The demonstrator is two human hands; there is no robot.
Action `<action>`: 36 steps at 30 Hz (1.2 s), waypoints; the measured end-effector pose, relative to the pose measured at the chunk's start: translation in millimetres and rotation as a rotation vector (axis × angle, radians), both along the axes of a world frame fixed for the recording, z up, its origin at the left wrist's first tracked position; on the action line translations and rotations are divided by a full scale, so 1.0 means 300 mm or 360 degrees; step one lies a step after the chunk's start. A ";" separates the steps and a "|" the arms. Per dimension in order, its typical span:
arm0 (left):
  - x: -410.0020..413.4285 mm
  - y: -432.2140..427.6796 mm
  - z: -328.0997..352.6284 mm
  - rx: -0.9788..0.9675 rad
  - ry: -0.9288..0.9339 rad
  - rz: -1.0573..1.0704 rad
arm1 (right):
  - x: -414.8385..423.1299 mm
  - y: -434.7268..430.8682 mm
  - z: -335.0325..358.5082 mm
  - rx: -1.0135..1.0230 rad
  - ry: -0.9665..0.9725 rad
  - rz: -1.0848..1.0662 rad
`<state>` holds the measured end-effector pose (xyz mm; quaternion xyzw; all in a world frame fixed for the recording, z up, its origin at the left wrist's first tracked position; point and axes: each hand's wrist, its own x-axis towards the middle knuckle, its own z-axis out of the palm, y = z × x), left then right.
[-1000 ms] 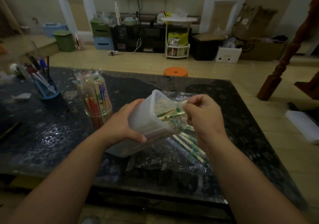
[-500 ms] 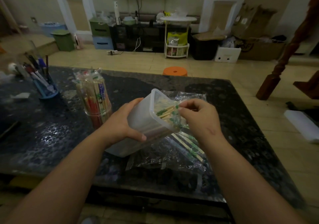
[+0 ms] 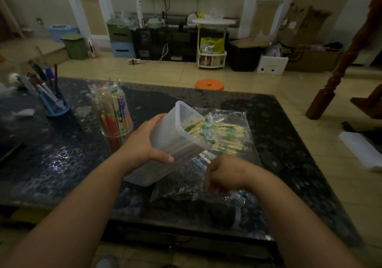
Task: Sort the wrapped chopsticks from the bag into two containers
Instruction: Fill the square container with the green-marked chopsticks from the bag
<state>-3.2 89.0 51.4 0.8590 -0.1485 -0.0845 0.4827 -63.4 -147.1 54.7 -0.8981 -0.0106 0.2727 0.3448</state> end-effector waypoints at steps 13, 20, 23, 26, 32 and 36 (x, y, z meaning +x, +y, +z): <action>0.009 0.007 -0.010 0.0028 0.0001 0.0009 | 0.007 -0.002 -0.197 -0.1035 -0.0098 0.0224; 0.012 0.009 -0.013 0.0022 -0.0015 -0.0009 | 0.050 -0.042 -0.315 -0.0817 -0.0489 -0.0307; 0.010 0.013 -0.012 0.0014 0.0000 -0.0011 | 0.061 -0.058 -0.327 -0.0903 -0.0450 -0.0332; 0.012 0.014 -0.010 0.0021 -0.0001 -0.0028 | 0.061 -0.050 -0.319 -0.0977 -0.0532 -0.0301; 0.015 0.009 -0.010 0.0059 0.0005 -0.0044 | 0.046 -0.025 -0.282 -0.1000 -0.0450 -0.0322; 0.021 0.014 -0.014 0.0067 0.0005 -0.0047 | 0.032 0.002 -0.229 -0.0978 -0.0488 -0.0347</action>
